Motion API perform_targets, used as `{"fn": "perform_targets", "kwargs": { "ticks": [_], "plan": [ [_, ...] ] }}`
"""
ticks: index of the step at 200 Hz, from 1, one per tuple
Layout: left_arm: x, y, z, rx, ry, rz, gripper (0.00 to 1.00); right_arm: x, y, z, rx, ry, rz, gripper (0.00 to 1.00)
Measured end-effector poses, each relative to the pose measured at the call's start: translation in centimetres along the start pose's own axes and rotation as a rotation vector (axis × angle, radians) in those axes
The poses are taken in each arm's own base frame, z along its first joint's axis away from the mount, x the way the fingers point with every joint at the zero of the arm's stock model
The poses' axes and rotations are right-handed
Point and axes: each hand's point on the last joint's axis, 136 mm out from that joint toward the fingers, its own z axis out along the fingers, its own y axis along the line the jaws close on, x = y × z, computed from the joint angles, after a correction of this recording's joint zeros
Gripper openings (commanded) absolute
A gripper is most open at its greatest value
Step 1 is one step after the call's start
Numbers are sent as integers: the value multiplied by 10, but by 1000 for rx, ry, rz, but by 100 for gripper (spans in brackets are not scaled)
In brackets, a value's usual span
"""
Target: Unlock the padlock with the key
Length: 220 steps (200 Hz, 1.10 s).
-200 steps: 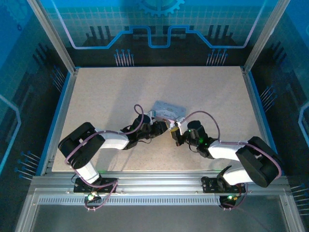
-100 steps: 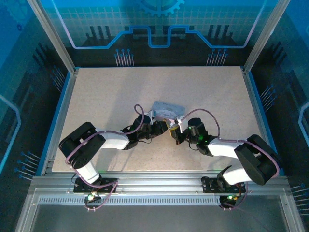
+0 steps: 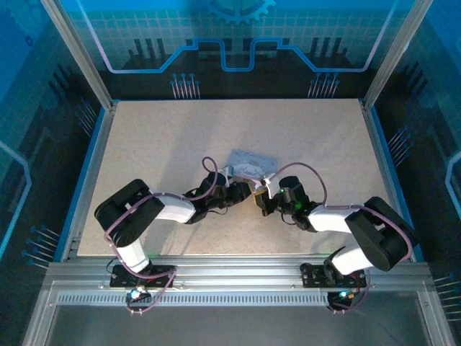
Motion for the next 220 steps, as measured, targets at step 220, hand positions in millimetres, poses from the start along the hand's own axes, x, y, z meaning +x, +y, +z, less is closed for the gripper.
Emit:
{"fn": "perform_targets", "kwargs": {
  "ticks": [220],
  "plan": [
    [25,30,-35,-5,-3,-48,58,21,1,5,-6,74,230,1]
  ]
}}
